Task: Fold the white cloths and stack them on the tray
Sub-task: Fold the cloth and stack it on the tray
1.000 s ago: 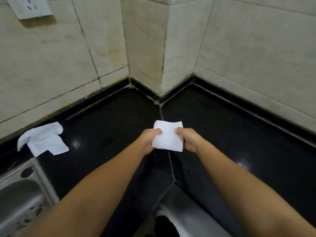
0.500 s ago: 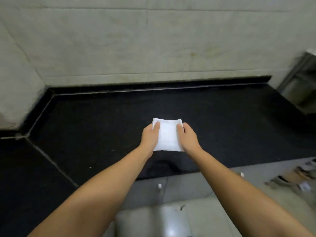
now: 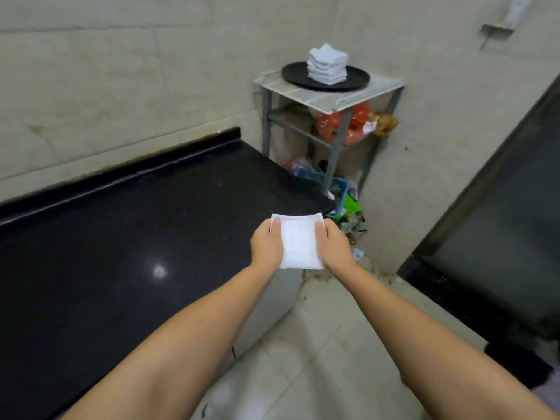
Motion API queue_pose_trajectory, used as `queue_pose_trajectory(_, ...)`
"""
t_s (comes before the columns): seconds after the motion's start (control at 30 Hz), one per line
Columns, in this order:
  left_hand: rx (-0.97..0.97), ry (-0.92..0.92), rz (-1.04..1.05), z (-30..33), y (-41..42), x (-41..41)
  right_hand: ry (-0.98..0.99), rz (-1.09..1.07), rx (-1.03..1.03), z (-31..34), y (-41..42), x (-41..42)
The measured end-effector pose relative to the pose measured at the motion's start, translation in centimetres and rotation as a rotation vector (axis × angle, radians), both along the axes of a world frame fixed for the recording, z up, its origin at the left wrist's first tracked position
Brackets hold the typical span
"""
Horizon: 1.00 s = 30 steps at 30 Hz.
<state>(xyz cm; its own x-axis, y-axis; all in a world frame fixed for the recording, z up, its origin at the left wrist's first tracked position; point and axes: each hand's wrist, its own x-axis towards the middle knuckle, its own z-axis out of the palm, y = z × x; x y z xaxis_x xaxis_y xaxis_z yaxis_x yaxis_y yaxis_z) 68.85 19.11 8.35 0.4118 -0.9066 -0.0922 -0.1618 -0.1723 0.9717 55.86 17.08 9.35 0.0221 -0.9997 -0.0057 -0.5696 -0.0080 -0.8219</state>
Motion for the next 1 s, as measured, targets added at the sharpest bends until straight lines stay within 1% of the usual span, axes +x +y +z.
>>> queue_pose_trajectory(0.13,-0.019,-0.047,-0.098,1.1,-5.8,-7.0,-0.029,-0.117,-0.003,0.5,-4.8,-7.0)
queue_pose_trajectory(0.27,-0.049,-0.057,-0.177,1.3,-12.6,-11.7,-0.034,-0.205,-0.008,0.6,-10.6,-11.8)
queue_pose_trajectory(0.43,-0.105,0.004,-0.223,2.2,-23.3,-14.7,-0.050,-0.219,-0.048,2.1,-20.6,-14.6)
queue_pose_trajectory(0.53,-0.165,-0.033,-0.219,4.5,-30.7,-15.9,-0.045,-0.229,-0.097,3.8,-28.1,-15.6)
queue_pose_trajectory(0.7,-0.260,-0.081,-0.190,9.8,-42.0,-15.9,-0.049,-0.206,-0.191,9.4,-39.7,-15.8)
queue_pose_trajectory(0.8,-0.314,-0.097,-0.129,12.4,-47.1,-14.9,-0.041,-0.163,-0.235,11.9,-45.9,-14.8)
queue_pose_trajectory(1.0,-0.301,-0.125,0.041,16.4,-56.6,-10.0,0.046,0.005,-0.330,16.3,-57.3,-9.8)
